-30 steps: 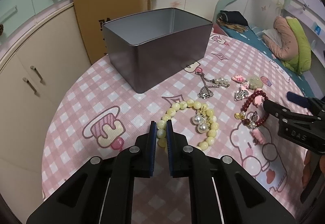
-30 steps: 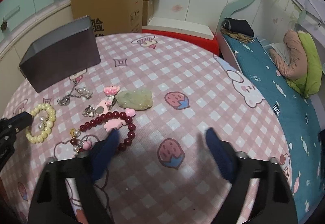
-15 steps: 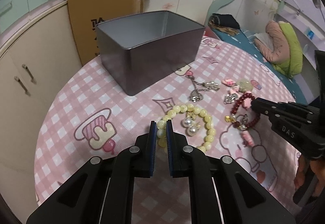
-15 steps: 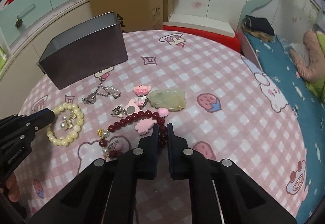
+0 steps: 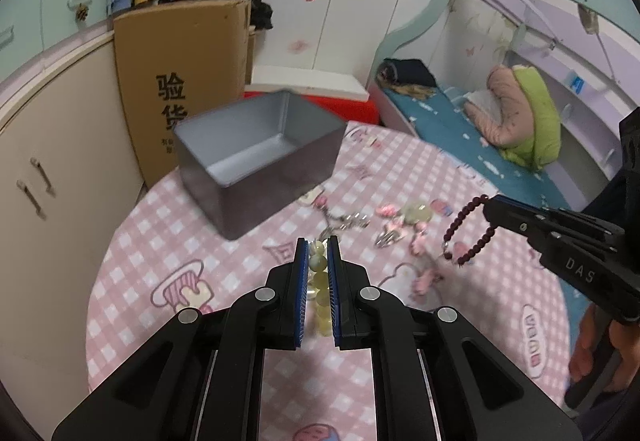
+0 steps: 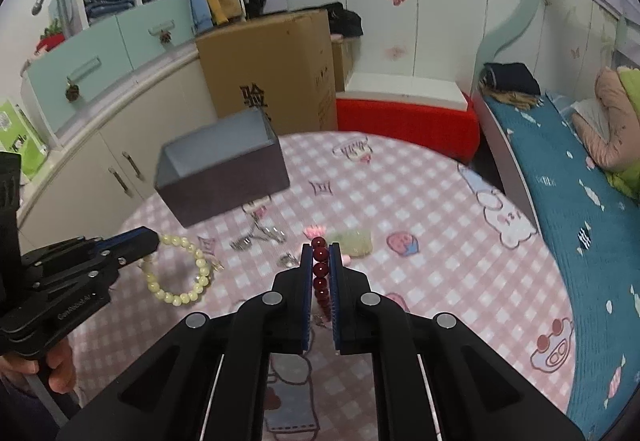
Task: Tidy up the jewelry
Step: 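Close the left tool on the pearl bracelet while the right tool grips the red bead bracelet, then carry both bracelets into the grey metal box and open both tools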
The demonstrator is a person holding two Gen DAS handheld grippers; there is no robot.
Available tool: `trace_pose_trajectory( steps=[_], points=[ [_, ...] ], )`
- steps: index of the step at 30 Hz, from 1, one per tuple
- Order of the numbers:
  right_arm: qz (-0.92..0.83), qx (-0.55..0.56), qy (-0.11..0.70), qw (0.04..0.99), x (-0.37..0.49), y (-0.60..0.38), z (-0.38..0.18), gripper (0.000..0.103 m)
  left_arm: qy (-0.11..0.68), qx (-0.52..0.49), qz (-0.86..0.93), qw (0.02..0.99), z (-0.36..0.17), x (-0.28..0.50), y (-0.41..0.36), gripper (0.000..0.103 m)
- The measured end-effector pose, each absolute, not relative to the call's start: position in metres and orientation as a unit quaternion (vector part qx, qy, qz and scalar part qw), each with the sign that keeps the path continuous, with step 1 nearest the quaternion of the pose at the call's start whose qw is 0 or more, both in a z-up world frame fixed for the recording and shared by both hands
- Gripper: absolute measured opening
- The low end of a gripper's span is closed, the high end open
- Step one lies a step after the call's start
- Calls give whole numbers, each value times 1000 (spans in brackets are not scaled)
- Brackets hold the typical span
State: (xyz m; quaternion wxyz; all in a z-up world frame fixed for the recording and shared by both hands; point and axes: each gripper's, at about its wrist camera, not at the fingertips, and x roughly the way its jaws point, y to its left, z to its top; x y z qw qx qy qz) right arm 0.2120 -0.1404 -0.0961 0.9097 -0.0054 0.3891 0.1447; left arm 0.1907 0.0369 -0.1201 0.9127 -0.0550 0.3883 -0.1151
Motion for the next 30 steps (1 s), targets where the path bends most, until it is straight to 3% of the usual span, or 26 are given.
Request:
trace_pose_trajectory(
  steps=[17, 24, 30],
  points=[
    [183, 26, 341, 922, 242, -124, -27, 8, 327, -55, -144, 932, -29, 228, 54, 10],
    [201, 16, 338, 919, 280, -82, -17, 8, 355, -59, -116, 926, -33, 281, 70, 10],
    [212, 10, 352, 912, 309, -52, -25, 8, 401, -57, -97, 909, -74, 317, 80, 10]
  ],
)
